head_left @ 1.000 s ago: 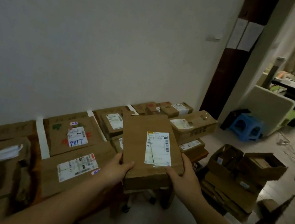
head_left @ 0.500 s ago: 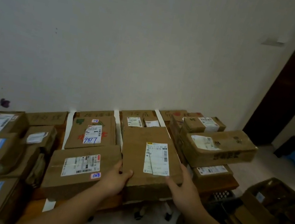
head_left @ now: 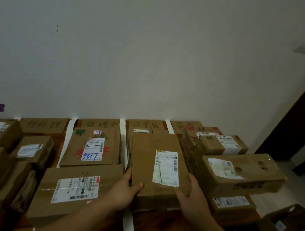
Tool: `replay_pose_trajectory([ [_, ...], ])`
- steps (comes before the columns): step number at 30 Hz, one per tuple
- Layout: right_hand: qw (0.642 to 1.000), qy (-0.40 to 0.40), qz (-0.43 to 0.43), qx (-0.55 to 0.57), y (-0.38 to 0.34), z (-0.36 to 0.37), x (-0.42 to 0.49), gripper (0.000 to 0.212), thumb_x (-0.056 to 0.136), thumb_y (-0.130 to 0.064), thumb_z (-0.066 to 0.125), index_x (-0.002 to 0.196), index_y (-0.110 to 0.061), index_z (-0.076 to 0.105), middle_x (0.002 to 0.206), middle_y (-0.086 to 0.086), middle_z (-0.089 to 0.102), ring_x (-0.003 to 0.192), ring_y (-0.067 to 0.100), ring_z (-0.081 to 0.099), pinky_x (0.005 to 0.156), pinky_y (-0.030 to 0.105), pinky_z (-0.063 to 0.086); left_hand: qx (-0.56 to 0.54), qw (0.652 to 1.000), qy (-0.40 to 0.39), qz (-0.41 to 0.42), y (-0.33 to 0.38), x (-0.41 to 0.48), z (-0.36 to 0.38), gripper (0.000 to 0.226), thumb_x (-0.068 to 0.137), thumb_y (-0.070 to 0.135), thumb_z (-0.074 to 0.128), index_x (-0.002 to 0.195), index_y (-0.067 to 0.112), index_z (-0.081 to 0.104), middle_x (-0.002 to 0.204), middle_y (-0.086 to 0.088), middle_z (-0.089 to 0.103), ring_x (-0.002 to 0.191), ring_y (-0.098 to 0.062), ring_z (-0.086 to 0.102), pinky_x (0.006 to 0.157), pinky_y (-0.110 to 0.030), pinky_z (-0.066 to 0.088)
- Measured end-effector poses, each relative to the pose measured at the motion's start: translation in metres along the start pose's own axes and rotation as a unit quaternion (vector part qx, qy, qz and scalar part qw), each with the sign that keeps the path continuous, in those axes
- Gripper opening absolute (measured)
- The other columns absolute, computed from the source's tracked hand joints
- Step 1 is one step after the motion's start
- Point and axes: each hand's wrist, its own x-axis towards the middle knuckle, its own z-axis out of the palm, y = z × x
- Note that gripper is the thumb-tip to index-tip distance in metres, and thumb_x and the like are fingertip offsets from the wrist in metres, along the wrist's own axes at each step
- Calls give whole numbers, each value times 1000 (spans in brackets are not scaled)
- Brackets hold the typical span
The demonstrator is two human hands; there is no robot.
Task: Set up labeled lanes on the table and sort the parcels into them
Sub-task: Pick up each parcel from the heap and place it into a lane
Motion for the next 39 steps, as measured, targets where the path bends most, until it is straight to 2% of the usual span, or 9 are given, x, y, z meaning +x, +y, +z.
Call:
replay_pose_trajectory([
  [4, 996, -25, -21, -86, 11, -8, 24, 67, 94, -39, 54, 150, -31, 19, 155, 0, 22, 140, 22, 29, 112, 40, 30, 21, 999, 24, 8, 4, 8, 9, 74, 95, 30, 50, 150, 32, 0, 151, 2, 32, 135, -19, 37, 110, -36, 32],
  [6, 981, -28, -84, -174, 14, -14, 33, 68, 93, -48, 51, 150, -38, 14, 158, -3, 10, 144, 21, 19, 114, 41, 26, 74, 996, 40, 19, 6, 9, 15, 84, 93, 37, 53, 149, 35, -8, 158, 4, 13, 140, -21, 27, 112, -38, 28],
  [8, 953, -48, -152, -257, 17, -19, 41, 68, 93, -55, 44, 150, -40, 10, 160, -6, 1, 147, 20, 6, 117, 41, 18, 157, 987, 41, 13, 8, 11, 21, 82, 92, 44, 50, 150, 34, -8, 158, 8, -12, 145, -22, 14, 115, -39, 22],
  [10, 936, -73, -168, -300, 21, -24, 49, 65, 94, -59, 36, 151, -39, 12, 161, -6, -2, 147, 19, 1, 118, 42, 15, 197, 980, 40, 2, 9, 15, 27, 80, 93, 47, 46, 150, 33, -8, 156, 9, -21, 145, -23, 10, 115, -38, 22],
  [14, 924, -93, -173, -327, 29, -30, 59, 63, 93, -62, 31, 150, -39, 13, 161, -4, -4, 148, 21, -1, 118, 44, 15, 217, 975, 46, -12, 10, 19, 28, 79, 92, 49, 48, 150, 35, -4, 156, 11, -20, 145, -23, 11, 114, -39, 23],
  [22, 918, -98, -197, -330, 13, -32, 65, 67, 90, -65, 34, 149, -37, 19, 160, -4, 4, 147, 20, 3, 120, 45, 13, 247, 966, 73, -13, 15, 19, 13, 78, 88, 59, 47, 149, 42, 2, 159, 7, -13, 146, -27, 0, 117, -49, 14],
  [27, 909, -91, -211, -348, -29, -25, 63, 68, 90, -69, 31, 149, -36, 21, 160, -5, 8, 147, 20, 7, 118, 43, 13, 280, 949, 143, 1, 31, 1, -21, 77, 91, 54, 45, 150, 33, 2, 159, 5, -8, 146, -24, -6, 117, -49, 9],
  [32, 886, -98, -273, -363, -90, 13, 43, 69, 92, -67, 28, 149, -30, 25, 161, 0, 9, 148, 22, 3, 119, 45, 10, 292, 935, 199, 4, 15, -41, -96, 77, 90, 58, 44, 151, 33, 4, 159, 7, -3, 147, -22, -3, 118, -47, 10],
  [39, 853, -121, -361, -358, -196, 136, -24, 61, 95, -60, 32, 146, -27, 36, 152, 2, 34, 139, 23, 30, 112, 37, 24, 287, 914, 281, -57, -66, -158, -239, 78, 90, 51, 51, 151, 27, 9, 160, -5, 2, 147, -23, 1, 119, -38, 10],
])
